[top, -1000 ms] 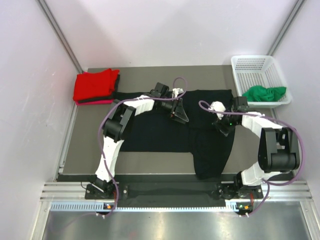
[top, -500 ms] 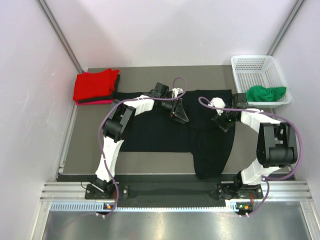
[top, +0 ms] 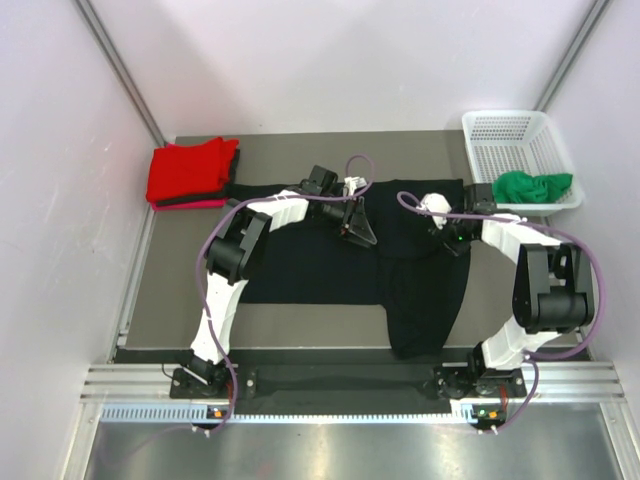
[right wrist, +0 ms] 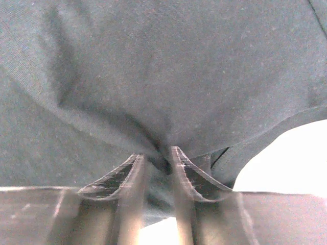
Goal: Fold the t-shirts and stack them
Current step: Fold the tshirt
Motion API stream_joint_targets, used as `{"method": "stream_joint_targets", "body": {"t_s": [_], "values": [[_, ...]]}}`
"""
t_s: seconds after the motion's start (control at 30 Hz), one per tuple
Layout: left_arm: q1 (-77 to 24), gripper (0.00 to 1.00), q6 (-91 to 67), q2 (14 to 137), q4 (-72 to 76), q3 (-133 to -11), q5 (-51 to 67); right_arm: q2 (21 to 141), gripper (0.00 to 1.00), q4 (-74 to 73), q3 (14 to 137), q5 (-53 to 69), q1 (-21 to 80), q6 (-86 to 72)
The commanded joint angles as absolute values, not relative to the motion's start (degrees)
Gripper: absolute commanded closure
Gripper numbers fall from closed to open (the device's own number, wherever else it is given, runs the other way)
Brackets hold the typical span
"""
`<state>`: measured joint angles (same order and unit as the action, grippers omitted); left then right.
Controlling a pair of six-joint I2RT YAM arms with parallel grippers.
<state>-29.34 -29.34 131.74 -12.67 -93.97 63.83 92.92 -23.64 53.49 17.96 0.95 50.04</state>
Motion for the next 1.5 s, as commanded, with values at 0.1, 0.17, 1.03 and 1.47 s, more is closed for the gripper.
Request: {"method": "stream_joint_targets", "body": {"t_s": [0.1,0.17,1.03,1.47], "values": [[-27.43,0.52,-23.57,126.74,-16.34,-93.25,63.20,88.87,0.85,-29.26,55.55,17.75,0.44,52.56],[-26.99,0.52,-21.63,126.30,-18.89,-93.69,61.44,86.32,0.85,-30.84,55.46,17.75,0.44,53.17],[-10.22,0.56,14.65,105.83,-43.57,-81.68,30.60,79.54,0.58,-38.51,51.51,19.51,-10.19,52.47],[-4.48,0.51,24.08,101.33,-42.01,-64.42,19.96,91.31,0.51,-37.35,56.07,22.24,-11.95,48.78]]}}
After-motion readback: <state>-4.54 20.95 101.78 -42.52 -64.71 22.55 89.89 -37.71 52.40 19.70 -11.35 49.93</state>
